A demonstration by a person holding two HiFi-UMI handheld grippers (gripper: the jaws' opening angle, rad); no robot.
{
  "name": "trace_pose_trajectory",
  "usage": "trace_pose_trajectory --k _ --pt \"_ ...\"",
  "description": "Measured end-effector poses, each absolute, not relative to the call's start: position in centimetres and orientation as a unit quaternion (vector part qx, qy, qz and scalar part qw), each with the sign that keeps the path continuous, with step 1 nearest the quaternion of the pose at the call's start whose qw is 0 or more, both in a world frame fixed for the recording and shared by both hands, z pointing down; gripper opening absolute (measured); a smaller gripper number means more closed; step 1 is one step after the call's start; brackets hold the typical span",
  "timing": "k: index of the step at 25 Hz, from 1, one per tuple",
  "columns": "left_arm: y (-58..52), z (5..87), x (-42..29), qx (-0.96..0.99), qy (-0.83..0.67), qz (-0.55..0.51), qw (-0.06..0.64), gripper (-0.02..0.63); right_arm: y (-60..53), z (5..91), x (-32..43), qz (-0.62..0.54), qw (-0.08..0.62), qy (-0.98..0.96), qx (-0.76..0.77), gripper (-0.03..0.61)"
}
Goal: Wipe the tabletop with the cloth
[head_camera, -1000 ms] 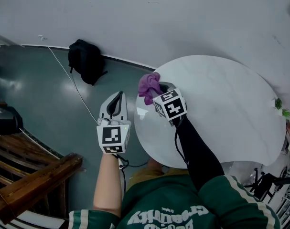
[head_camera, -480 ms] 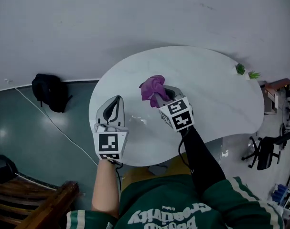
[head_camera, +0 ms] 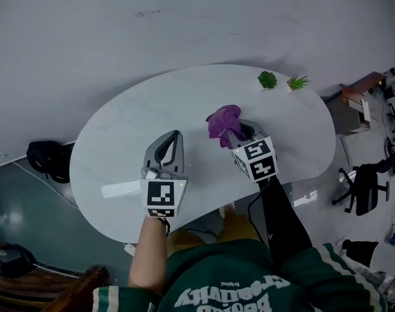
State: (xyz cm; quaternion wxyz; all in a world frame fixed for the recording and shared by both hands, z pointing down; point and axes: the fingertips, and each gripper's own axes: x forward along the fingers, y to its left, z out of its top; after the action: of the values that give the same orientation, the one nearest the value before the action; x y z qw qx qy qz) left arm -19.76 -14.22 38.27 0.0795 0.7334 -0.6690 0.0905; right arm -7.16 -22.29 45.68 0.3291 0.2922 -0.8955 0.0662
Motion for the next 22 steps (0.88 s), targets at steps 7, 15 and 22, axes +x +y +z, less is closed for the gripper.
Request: trace_pose_trajectory --k 7,15,22 --pt "-25.3 39.1 -3.5 0.766 -0.631 0.093 0.081 0.0 -32.6 45.9 11.6 0.077 0.332 -0.872 0.352 0.058" --pt "-34.4 42.0 13.9 0.827 -0.547 0.103 0.078 0.0 -40.6 47.7 32.8 0.095 0.349 -0.813 0.457 0.058" --pt "-37.7 43.9 20.7 0.841 -0.522 0.107 0.097 0.0 -45.5 50.8 43.8 0.11 0.4 -0.76 0.5 0.058"
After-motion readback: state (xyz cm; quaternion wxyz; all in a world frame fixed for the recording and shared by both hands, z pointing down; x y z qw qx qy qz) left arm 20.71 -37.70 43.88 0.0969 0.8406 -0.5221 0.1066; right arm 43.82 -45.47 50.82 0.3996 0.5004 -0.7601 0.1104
